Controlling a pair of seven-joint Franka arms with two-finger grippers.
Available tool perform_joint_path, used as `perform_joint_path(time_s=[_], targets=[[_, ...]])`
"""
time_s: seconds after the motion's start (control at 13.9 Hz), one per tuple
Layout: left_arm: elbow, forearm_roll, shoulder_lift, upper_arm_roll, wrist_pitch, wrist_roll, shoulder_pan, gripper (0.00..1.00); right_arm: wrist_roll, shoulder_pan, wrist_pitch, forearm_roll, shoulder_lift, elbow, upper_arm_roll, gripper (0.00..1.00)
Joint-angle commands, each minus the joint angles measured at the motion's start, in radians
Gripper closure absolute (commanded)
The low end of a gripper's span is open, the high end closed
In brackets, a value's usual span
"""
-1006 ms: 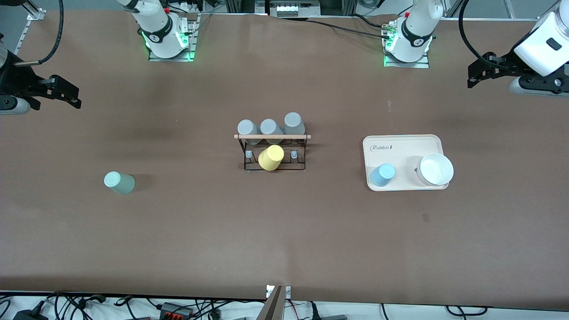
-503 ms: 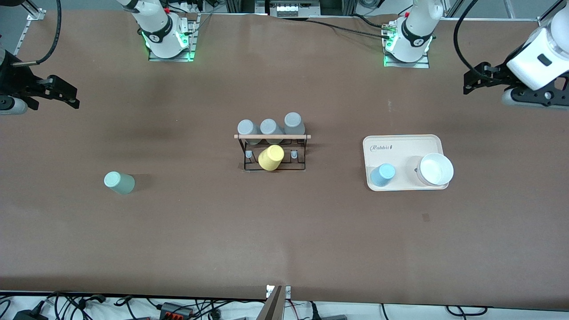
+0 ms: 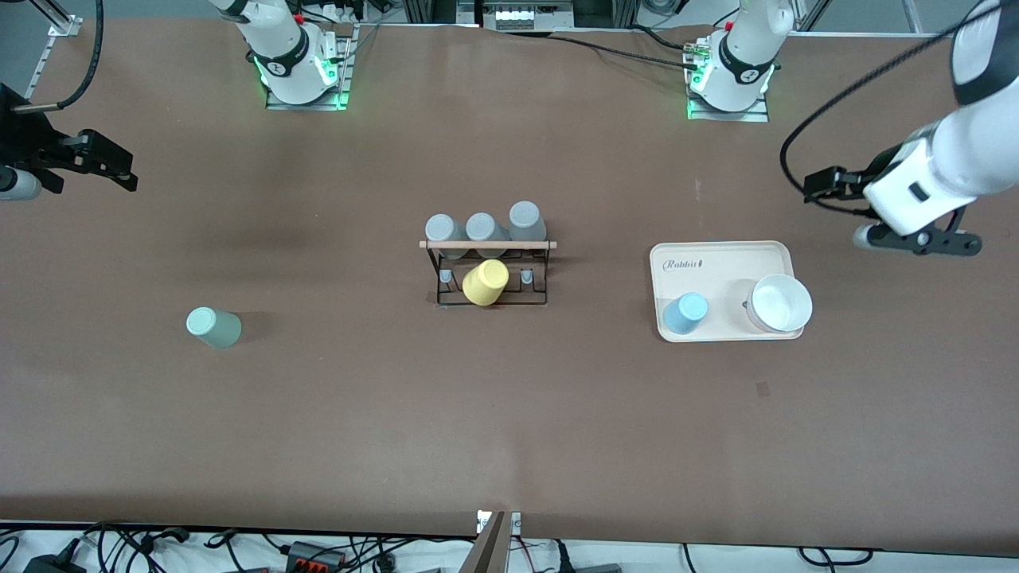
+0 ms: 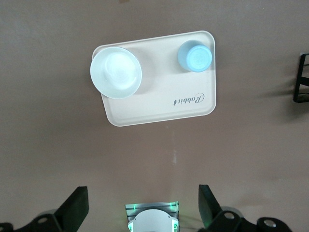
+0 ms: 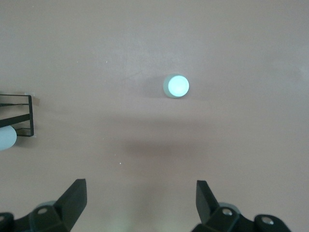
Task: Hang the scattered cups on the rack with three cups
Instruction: 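Reach the left gripper toward the light blue cup on the tray, then lower the left gripper around the light blue cup and close it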
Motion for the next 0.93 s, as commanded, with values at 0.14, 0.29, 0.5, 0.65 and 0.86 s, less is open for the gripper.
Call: perform_joint_path(time_s=[0.14,0.29,0.5,0.65,0.86], targets=[[0.026,-0.02,0.194,-0.014,0.122,0.018,-0.01,0.0,0.019,-0.007,-0.004,0.004,0.042,0.033,0.0,0.0],[0.012,-0.02,0.275,-0.023,0.193,0.018,-0.016,0.0,0.019,-0.014,0.031,-0.001,0.055,0.025,0.002,0.0],[-0.025,-0.02,0.325,-0.03,0.285,0.017,-0.05,0.0,0.019,-0.013,0.063,0.001,0.085,0.025,0.002,0.0],[-0.097,-0.02,0.322,-0.031,0.366,0.015,-0.054,0.0,0.023,-0.014,0.068,0.012,0.088,0.025,0.002,0.0],[-0.189,-0.02,0.317,-0.065,0.471,0.001,-0.054,0.0,0.037,-0.011,0.048,0.015,0.084,0.025,0.002,0.0]])
